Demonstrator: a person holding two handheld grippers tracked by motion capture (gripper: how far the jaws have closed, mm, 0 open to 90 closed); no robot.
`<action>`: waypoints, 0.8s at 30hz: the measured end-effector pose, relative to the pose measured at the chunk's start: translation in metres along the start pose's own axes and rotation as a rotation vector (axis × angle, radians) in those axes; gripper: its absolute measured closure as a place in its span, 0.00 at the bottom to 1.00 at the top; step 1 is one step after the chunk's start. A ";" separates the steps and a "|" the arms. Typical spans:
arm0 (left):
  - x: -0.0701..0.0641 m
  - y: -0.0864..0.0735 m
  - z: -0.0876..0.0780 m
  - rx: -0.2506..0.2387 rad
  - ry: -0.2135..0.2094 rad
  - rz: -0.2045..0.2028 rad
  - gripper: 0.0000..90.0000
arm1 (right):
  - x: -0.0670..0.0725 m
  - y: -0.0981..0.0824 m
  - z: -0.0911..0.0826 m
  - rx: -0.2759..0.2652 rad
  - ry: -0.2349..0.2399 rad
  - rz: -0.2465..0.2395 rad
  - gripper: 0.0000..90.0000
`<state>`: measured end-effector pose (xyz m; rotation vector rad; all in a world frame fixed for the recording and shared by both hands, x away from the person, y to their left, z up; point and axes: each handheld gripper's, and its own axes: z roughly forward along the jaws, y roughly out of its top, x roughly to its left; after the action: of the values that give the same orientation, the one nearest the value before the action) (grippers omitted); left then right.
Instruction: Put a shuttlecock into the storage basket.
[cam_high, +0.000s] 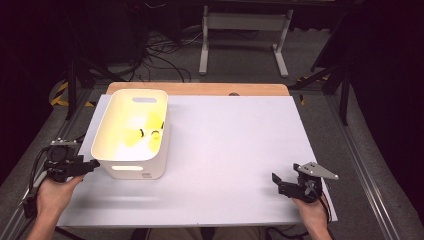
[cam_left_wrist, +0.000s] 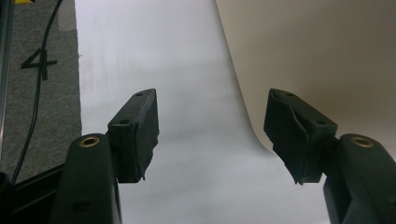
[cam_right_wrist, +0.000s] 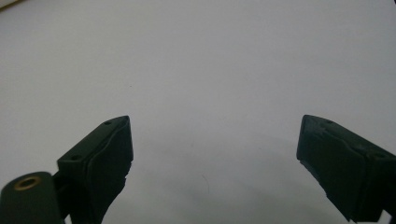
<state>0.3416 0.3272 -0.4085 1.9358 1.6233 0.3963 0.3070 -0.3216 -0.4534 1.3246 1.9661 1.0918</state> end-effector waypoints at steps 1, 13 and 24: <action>0.000 -0.001 0.000 0.003 -0.002 0.001 0.40 | 0.000 0.000 0.000 0.000 0.000 0.000 0.13; -0.004 -0.010 0.002 0.014 -0.011 -0.002 0.41 | 0.000 0.000 -0.001 -0.003 0.002 0.001 0.13; -0.009 -0.021 0.002 0.015 -0.007 0.000 0.39 | 0.000 0.000 0.000 0.000 0.001 0.000 0.13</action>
<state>0.3242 0.3198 -0.4208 1.9466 1.6258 0.3776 0.3069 -0.3213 -0.4533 1.3240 1.9665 1.0930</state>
